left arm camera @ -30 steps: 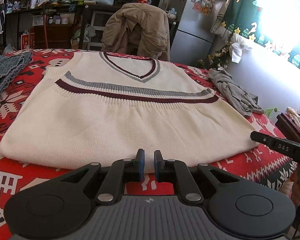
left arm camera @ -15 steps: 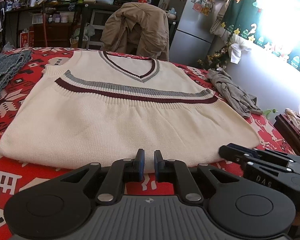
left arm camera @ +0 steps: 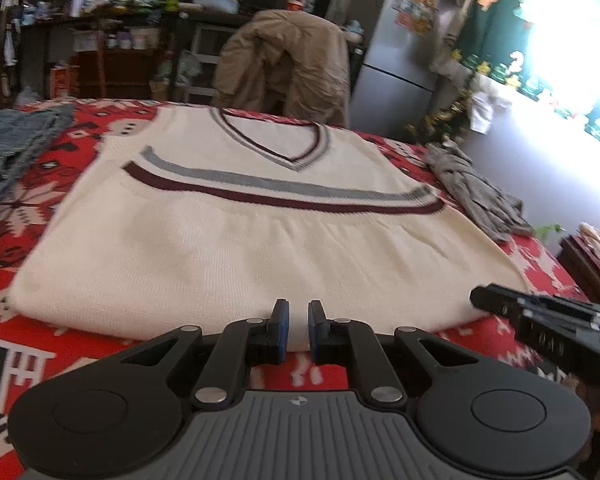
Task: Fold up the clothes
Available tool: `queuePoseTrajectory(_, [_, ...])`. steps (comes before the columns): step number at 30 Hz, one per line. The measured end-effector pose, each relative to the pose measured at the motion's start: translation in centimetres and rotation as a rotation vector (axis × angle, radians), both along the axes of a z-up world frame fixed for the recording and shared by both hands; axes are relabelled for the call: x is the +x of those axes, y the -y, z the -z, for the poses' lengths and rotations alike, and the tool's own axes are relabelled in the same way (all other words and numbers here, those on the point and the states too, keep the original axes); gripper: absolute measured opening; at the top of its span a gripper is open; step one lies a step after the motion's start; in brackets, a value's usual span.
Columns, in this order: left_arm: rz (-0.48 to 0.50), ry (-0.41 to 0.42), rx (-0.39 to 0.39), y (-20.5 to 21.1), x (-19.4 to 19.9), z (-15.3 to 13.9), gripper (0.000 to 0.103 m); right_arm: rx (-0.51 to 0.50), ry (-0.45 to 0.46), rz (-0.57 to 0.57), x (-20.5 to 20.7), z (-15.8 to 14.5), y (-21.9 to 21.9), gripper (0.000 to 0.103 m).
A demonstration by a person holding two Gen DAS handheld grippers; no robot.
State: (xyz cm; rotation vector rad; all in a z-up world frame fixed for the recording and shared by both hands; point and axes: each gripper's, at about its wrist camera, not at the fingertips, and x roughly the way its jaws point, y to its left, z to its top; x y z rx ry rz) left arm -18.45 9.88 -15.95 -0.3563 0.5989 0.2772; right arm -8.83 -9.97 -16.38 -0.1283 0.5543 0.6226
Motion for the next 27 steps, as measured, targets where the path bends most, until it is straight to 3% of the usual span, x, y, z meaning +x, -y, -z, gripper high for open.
queuePoseTrajectory(9, [-0.156,-0.013,-0.041,-4.2,-2.9,-0.2,0.01,-0.02,0.006,-0.078,-1.5,0.1,-2.7,0.017])
queuePoseTrajectory(13, [-0.209,-0.007,-0.049,-6.0,-4.7,-0.2,0.004,-0.024,0.0,-0.059,-1.1,0.0,-2.4,0.017])
queuePoseTrajectory(16, [-0.275,-0.033,0.011,-6.8,-5.5,-0.4,0.006,-0.029,0.0,-0.046,-0.7,-0.1,-2.1,0.017])
queuePoseTrajectory(20, [-0.331,-0.012,-0.063,-9.1,-6.8,-0.3,0.003,-0.037,0.002,-0.033,-0.4,-0.1,-1.6,0.017])
queuePoseTrajectory(27, [-0.358,-0.052,-0.032,-9.7,-7.0,-0.9,0.003,-0.047,-0.01,0.002,0.3,0.1,-0.9,0.017])
